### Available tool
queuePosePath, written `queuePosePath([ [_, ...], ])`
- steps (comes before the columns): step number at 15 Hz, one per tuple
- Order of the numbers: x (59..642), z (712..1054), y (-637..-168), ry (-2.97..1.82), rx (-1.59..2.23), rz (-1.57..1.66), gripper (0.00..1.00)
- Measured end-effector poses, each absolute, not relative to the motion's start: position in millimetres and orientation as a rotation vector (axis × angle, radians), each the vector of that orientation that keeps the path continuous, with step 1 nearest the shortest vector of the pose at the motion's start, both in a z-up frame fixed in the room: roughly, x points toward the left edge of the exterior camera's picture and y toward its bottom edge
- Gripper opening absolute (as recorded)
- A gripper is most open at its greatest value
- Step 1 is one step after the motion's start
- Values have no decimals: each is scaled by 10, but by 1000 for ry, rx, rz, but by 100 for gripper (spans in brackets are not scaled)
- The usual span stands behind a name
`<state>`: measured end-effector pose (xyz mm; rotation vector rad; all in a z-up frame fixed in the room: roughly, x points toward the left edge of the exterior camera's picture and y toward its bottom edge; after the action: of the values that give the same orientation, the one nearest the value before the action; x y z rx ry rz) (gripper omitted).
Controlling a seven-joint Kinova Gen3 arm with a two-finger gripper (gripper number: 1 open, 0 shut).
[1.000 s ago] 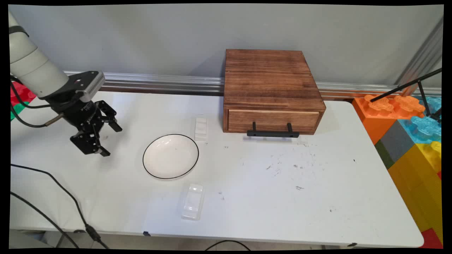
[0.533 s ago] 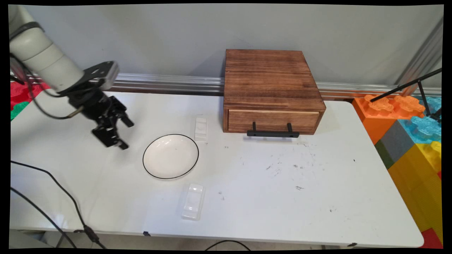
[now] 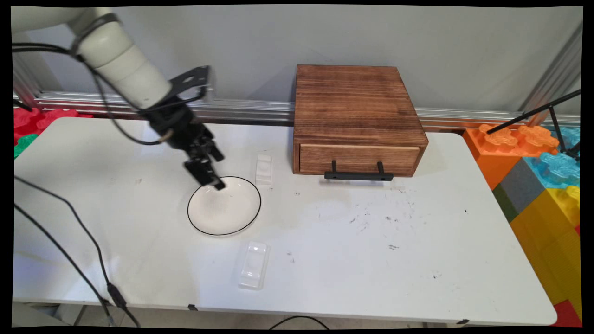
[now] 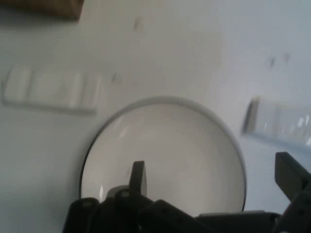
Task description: Open the drawer
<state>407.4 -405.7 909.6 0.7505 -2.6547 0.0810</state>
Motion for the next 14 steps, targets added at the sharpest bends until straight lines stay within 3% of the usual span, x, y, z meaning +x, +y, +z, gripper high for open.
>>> queuePosePath([
  [8,2950,9322,-4404,-2620,701,165,100],
  [14,2238,9294,-4716,-2614,666,238,100],
])
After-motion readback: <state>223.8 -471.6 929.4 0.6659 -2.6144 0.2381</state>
